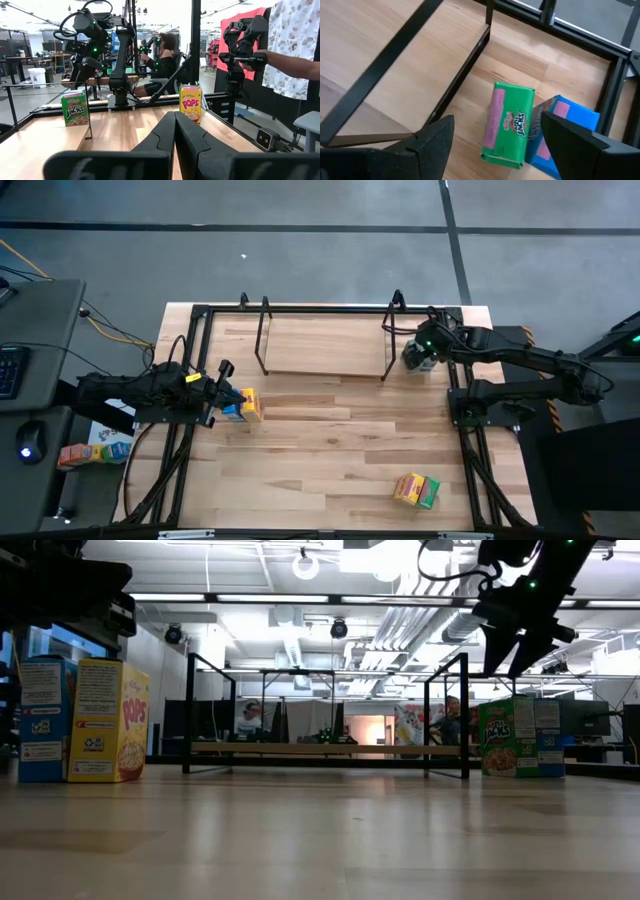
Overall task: Stack cereal on shelf
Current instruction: Put the top green cereal box on the shelf
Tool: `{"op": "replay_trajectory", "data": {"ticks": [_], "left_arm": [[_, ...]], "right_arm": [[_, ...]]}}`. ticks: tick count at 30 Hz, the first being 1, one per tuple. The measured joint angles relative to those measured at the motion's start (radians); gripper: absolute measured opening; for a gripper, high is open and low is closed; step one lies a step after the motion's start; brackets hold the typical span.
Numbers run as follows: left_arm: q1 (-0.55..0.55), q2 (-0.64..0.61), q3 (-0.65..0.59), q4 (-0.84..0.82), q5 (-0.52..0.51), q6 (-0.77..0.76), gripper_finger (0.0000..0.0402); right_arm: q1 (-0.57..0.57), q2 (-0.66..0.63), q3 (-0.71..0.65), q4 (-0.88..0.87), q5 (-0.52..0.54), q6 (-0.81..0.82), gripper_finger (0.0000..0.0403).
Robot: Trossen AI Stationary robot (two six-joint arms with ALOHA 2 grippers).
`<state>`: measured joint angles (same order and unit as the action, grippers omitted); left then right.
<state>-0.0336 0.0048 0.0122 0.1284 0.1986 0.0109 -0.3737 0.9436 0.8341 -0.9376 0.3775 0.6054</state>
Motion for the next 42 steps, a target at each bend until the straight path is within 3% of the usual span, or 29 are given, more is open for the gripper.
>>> {"op": "replay_trajectory", "data": {"ticks": [20,42], "left_arm": [[0.0,0.0,0.0,0.0,0.0,0.0,0.0],[0.0,0.0,0.0,0.0,0.0,0.0,0.0]], "right_arm": [[-0.028,0.152,0.0,0.016,0.075,-0.038,0.0287],[-0.082,0.243,0.0,0.008,-0.019,-0.048,0.0277]]}}
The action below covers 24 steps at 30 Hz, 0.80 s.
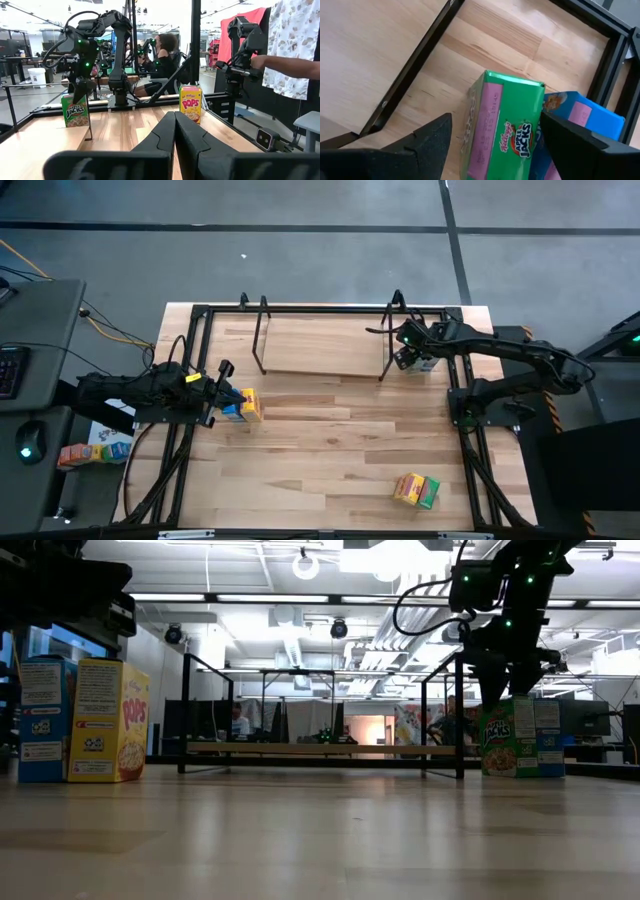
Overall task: Stack cereal on shelf
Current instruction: Put the top green cereal box on the shelf
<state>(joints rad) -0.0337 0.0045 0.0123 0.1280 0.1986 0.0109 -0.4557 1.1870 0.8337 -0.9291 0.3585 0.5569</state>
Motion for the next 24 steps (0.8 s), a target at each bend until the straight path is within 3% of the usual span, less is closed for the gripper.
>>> {"op": "replay_trajectory", "data": {"ticks": [15,24], "left_arm": [[0.0,0.0,0.0,0.0,0.0,0.0,0.0],[0.0,0.0,0.0,0.0,0.0,0.0,0.0]], "right_arm": [[-0.003,0.0,0.0,-0.012,-0.021,0.002,0.0148],[-0.002,-0.003,0.062,-0.089,-0.09,-0.025,0.0096]]}}
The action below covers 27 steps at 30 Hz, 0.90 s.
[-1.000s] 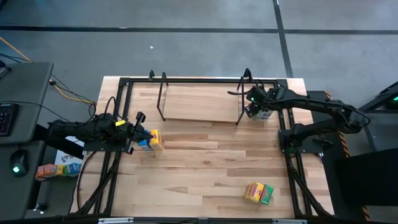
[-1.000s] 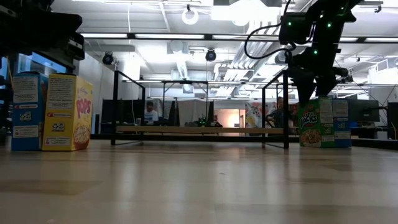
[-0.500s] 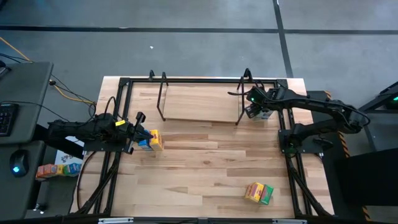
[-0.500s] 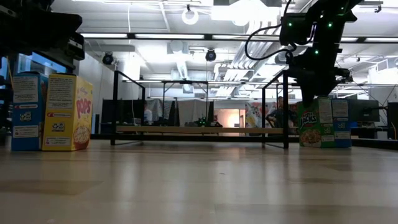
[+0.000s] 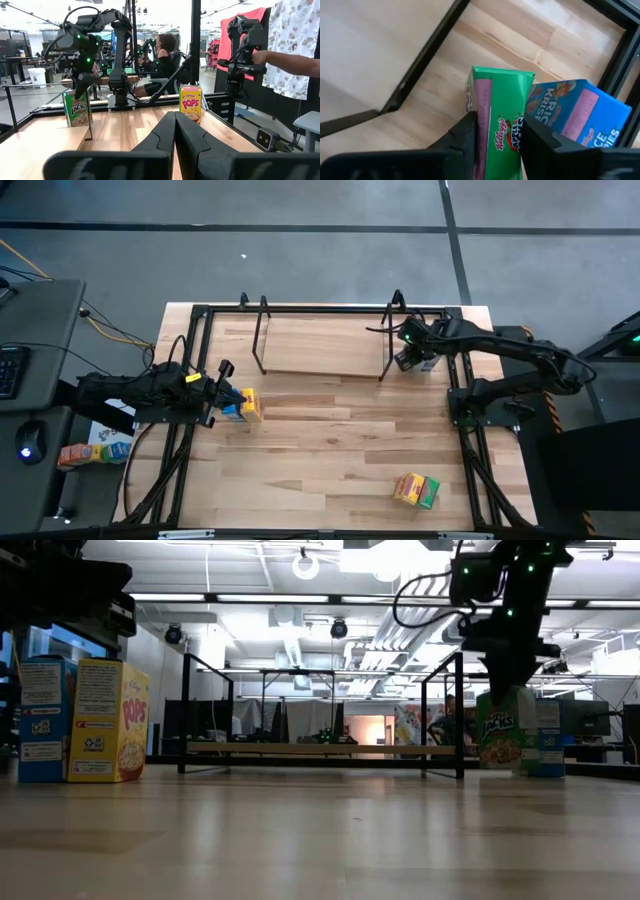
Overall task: Stack cereal on shelf
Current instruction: Put the top green cereal box on the shelf
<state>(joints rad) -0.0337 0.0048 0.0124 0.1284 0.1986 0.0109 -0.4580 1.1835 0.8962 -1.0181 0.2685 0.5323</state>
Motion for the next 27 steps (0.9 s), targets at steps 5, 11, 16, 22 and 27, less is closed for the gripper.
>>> {"op": "replay_trajectory", "data": {"ticks": [5,11,16,22,27], "left_arm": [[0.0,0.0,0.0,0.0,0.0,0.0,0.0],[0.0,0.0,0.0,0.0,0.0,0.0,0.0],[0.0,0.0,0.0,0.0,0.0,0.0,0.0],[0.0,0.0,0.0,0.0,0.0,0.0,0.0],[0.0,0.0,0.0,0.0,0.0,0.0,0.0]], "right_arm": [[0.0,0.0,0.108,-0.137,-0.132,-0.017,0.0077],[0.042,-0.001,0.257,-0.391,-0.279,0.01,0.0064],[0.149,-0.001,0.325,-0.388,-0.462,0.009,0.006],[0.324,0.0,0.365,-0.09,-0.619,-0.035,0.006],[0.413,0.0,0.404,0.15,-0.492,-0.122,0.006]]}}
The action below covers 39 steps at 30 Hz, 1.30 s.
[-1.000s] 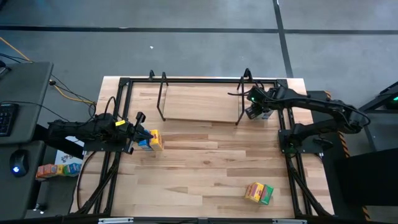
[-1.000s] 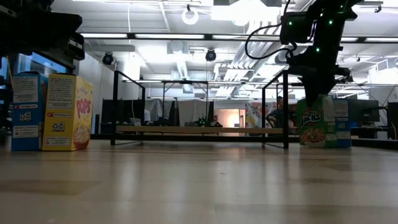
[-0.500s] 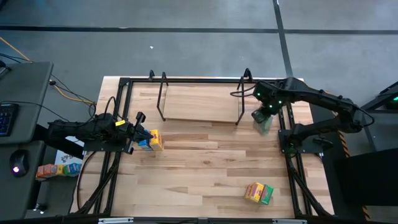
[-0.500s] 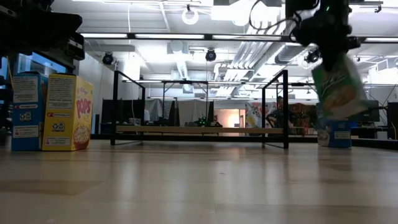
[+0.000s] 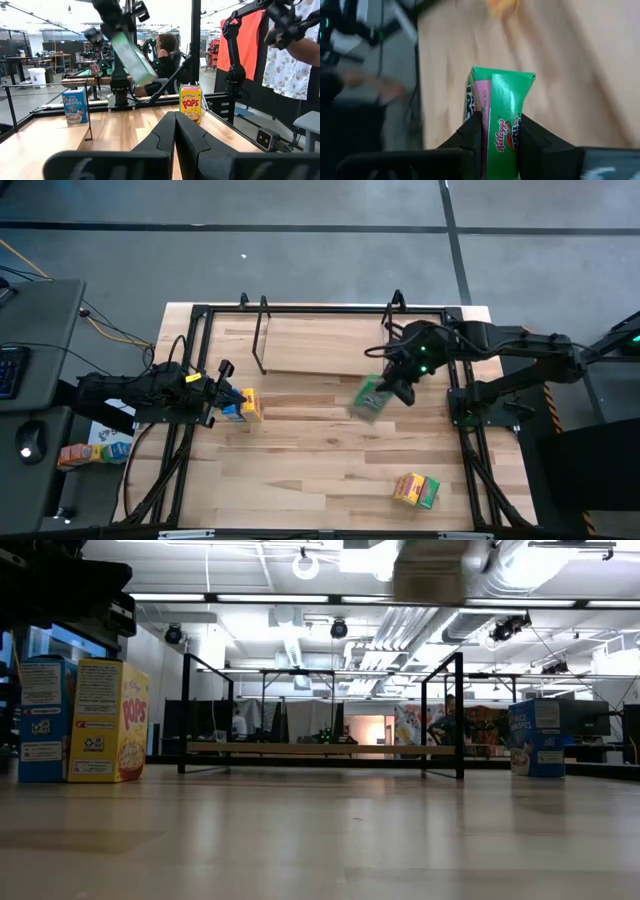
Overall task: Stack cereal on shelf
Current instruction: Put the top green cereal box on the shelf
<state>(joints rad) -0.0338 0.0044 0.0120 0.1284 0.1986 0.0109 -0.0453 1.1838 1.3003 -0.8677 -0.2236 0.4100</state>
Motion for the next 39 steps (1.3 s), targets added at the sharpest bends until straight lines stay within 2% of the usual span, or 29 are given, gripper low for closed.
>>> {"op": "replay_trajectory", "data": {"ticks": [3,9,19,25,29,39], "left_arm": [[0.0,0.0,0.0,0.0,0.0,0.0,0.0],[0.0,0.0,0.0,0.0,0.0,0.0,0.0],[0.0,0.0,0.0,0.0,0.0,0.0,0.0],[0.0,0.0,0.0,0.0,0.0,0.0,0.0],[0.0,0.0,0.0,0.0,0.0,0.0,0.0],[0.0,0.0,0.0,0.0,0.0,0.0,0.0]], "right_arm": [[0.006,0.015,0.031,0.059,0.17,-0.05,0.006],[-0.063,0.118,0.125,0.001,0.417,-0.21,0.006],[-0.272,0.425,0.295,-0.183,0.562,-0.49,0.006],[-0.366,0.537,0.336,-0.211,0.507,-0.611,0.006],[-0.4,0.582,0.336,-0.214,0.511,-0.726,0.006],[-0.412,0.604,0.336,-0.185,0.415,-0.831,0.006]]}}
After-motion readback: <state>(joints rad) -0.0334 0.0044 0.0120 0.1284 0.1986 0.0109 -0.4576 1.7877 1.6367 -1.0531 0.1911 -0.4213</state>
